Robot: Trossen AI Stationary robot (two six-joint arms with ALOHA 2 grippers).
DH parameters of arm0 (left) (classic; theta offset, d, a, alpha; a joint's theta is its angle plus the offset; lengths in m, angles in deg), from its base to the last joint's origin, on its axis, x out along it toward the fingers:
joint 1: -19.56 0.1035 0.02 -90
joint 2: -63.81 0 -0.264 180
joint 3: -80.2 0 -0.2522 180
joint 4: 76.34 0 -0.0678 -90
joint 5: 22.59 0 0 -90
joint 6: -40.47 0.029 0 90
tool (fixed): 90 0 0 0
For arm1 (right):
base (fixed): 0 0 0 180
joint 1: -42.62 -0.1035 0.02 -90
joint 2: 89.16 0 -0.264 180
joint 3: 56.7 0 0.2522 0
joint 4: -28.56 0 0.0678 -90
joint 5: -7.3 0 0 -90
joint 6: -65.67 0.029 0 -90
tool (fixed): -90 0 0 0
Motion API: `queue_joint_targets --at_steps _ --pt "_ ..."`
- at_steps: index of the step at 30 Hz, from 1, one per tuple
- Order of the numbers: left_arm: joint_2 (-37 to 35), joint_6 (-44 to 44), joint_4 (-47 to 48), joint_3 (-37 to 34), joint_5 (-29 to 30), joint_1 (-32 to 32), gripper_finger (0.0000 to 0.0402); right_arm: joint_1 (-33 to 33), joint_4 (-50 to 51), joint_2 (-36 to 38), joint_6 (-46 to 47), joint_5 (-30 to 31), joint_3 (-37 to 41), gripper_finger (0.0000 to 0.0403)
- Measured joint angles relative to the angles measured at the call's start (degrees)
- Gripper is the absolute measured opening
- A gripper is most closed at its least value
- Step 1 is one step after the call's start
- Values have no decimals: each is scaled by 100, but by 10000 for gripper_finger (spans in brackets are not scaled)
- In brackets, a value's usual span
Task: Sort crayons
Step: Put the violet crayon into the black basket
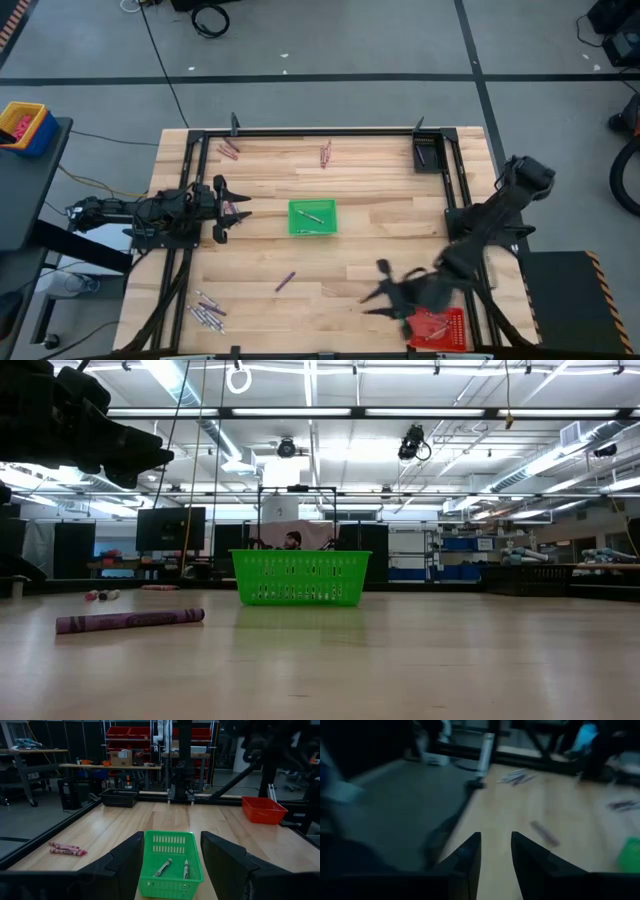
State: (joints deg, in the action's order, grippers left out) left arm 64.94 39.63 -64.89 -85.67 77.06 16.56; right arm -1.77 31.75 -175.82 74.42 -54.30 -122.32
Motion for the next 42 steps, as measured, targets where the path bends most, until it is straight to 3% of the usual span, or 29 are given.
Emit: queue_joint_targets --at_steps 9,16,20,25,34,42 --pt "-1 0 -2 -1 -2 0 208 1564 -3152 -2269 -679 -2430 -77 151" --pt "2 0 -2 -1 -2 0 208 2349 -3135 -3424 -859 -3353 -974 205" --pt "-1 0 -1 -1 -2 -2 208 2645 -2796 -3893 -1065 -3510 -1561 235" --pt "-1 0 -2 0 0 -1 208 3019 -2319 -4276 -1391 -4030 -2062 249" --pt "-1 0 -2 -1 -2 -2 208 3478 -2262 -4902 -1485 -4859 -2396 205" --pt "2 0 0 -1 -2 -2 208 3186 -1371 -4653 -2141 -3830 -2416 110"
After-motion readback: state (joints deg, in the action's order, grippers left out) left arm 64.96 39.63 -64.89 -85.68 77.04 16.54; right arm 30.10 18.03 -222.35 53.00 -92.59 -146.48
